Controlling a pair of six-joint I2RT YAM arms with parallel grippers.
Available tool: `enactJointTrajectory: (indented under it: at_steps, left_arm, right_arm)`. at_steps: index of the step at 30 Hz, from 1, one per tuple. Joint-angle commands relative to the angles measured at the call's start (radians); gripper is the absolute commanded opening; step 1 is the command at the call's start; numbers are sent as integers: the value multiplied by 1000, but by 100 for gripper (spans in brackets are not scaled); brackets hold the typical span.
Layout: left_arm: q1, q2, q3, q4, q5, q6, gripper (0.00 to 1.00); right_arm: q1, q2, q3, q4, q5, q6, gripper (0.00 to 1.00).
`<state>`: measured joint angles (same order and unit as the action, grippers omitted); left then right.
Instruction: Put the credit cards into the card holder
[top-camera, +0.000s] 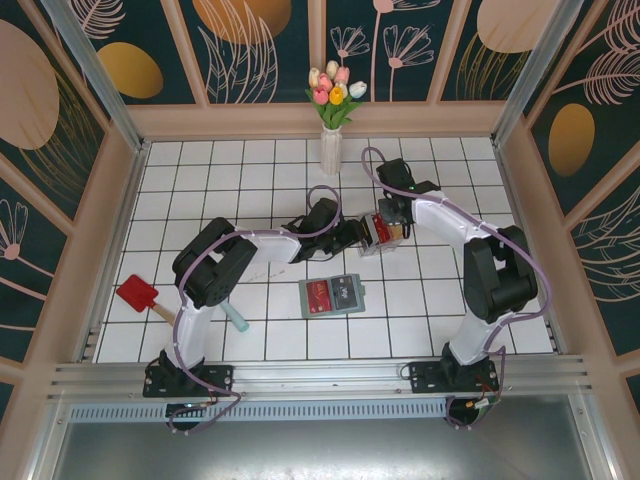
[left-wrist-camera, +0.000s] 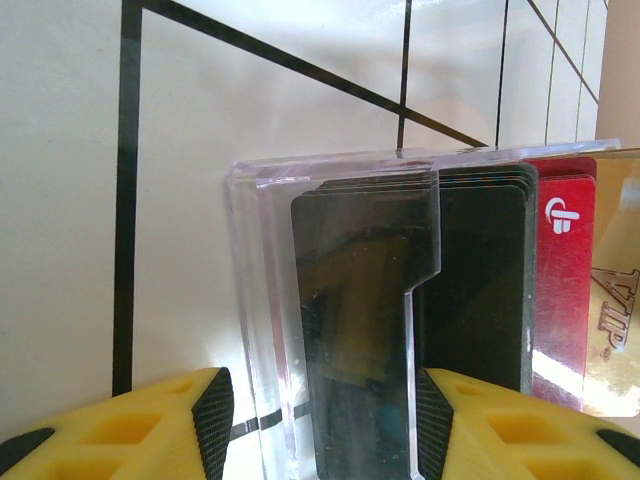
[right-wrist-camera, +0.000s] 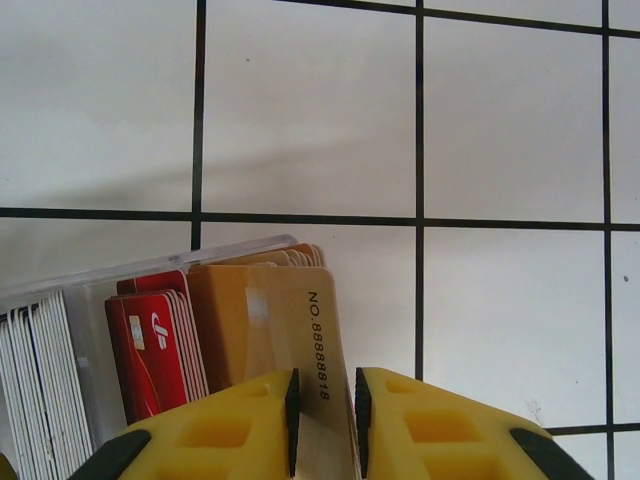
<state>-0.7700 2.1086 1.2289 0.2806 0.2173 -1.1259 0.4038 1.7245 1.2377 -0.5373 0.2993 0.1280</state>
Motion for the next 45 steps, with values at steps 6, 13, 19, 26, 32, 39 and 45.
enactJointTrajectory:
  at_steps: [6,13,19,26,32,39,45]
  left_arm:
    - [6,27,-7,-16,9,2,54]
    - [6,28,-6,-17,10,2,54]
    - [6,20,-6,-18,10,7,53]
    - [6,-58,-31,-10,-8,39,55]
    - [6,-140,-83,16,-19,55,57]
    - [7,-341,-250,179,-44,53,67]
    - [50,-442,-380,488,134,-13,73]
  right_arm:
    - [4,-51,29,-38,42,-16,16]
    - [3,-43,27,-36,29,-14,8]
    - [3,-80,46,-48,-16,-2,4]
    - [-10,-181,19,-46,-168,48,1]
    - [-19,-245,0,-34,-239,93,0]
    - [-46,-385,-77,61,-518,163,0]
    - [-65,-462,-149,184,-801,248,0]
